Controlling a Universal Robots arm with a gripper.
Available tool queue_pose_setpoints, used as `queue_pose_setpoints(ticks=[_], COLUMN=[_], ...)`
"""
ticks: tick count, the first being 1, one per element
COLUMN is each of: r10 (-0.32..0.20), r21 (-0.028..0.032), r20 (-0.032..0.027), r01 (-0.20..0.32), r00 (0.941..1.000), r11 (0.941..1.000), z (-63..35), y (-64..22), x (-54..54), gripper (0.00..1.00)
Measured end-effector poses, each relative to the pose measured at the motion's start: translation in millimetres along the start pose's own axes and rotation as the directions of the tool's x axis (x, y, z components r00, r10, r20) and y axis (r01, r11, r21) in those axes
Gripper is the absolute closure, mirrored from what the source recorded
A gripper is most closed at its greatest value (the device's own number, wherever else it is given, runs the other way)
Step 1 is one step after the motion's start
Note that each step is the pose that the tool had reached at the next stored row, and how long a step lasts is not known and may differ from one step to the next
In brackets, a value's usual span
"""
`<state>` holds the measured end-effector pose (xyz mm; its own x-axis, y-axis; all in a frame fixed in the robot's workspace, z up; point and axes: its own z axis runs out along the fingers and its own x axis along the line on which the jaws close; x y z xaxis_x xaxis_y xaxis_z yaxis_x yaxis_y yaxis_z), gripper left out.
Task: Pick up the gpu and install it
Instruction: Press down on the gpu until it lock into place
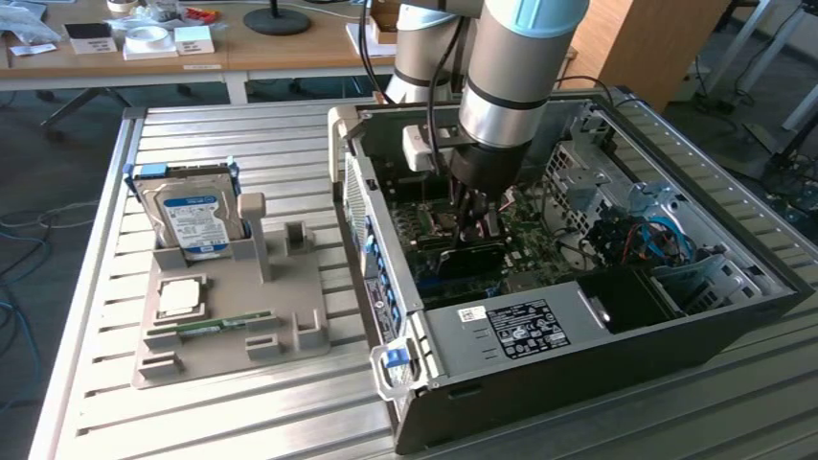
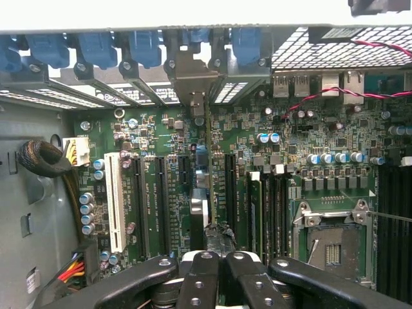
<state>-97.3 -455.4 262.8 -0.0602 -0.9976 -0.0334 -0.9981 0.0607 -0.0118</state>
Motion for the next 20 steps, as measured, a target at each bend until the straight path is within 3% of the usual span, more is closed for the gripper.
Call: queue_pose_setpoints(ticks=[20], r10=[0.0], r21=[-0.0001], r20=[-0.0004], r01=[0.0], r00=[1.0], r11=[1.0], z=[0.9], y=[0.9], x=[0.6], gripper=[0.89])
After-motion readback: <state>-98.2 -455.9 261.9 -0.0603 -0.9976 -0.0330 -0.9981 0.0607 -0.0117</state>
